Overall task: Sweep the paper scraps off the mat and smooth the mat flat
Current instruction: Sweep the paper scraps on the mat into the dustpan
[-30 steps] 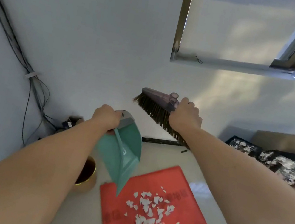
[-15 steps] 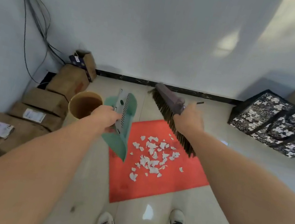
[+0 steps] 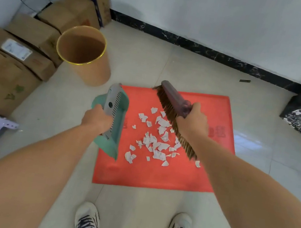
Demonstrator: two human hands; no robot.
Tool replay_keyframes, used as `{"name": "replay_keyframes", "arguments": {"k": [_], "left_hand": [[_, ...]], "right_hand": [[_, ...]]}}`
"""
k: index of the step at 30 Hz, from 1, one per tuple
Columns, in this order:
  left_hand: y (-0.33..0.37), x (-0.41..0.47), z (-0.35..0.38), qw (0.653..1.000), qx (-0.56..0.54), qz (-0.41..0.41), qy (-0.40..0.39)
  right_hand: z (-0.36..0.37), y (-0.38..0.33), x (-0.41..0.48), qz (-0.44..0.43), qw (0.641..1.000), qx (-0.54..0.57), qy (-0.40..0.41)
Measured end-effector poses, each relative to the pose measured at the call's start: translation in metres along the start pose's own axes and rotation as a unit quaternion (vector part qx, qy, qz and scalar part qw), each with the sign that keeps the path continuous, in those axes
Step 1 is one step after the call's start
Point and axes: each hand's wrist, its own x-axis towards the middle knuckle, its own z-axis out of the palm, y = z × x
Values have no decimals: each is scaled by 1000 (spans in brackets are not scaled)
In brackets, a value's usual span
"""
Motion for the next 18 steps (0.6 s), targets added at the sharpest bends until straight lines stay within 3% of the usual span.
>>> {"name": "replay_keyframes", "arguments": {"k": [10, 18], "left_hand": [[-76, 114, 115, 992, 58, 46, 105], [-103, 151, 130, 967, 114, 123, 193]], "right_hand": [[178, 66, 69, -28, 993, 116, -19], [283, 73, 72, 90, 959, 243, -115]]}}
